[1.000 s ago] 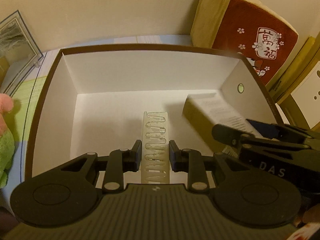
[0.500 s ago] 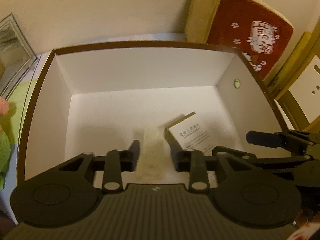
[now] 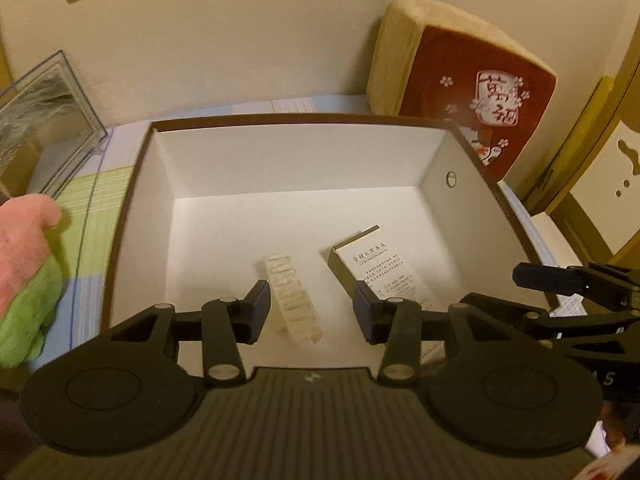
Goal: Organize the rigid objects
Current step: 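Withdraw both open tools from the brown box back over the table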
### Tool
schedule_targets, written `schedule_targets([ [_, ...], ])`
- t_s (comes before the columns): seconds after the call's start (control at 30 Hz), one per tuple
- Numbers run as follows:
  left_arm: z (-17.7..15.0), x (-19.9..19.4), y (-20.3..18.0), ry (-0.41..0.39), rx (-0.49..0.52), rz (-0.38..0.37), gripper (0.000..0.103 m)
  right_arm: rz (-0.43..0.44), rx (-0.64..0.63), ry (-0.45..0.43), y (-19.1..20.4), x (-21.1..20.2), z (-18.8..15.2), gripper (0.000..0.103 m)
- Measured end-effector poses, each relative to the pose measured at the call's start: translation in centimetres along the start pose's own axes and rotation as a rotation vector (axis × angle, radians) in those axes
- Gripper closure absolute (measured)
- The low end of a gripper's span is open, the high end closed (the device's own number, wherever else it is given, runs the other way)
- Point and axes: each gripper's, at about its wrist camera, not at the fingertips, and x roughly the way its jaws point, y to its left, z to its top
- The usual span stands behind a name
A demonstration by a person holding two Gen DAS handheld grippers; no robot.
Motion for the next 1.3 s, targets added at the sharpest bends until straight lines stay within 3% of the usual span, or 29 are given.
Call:
schedule_targets([
  [0.73, -6.1, -10.1, -1.2, -0.069, -0.006, -0.018, 0.061, 0.042, 0.054, -0.099, 0.5, -9.6, -4.3, 0.034],
  [1.3, -13.2, -12.8, -0.6, 0.002, -0.040, 0.014, 0.058, 0.042, 0.014, 0.022, -0.4, -12.5, -10.4, 0.033],
])
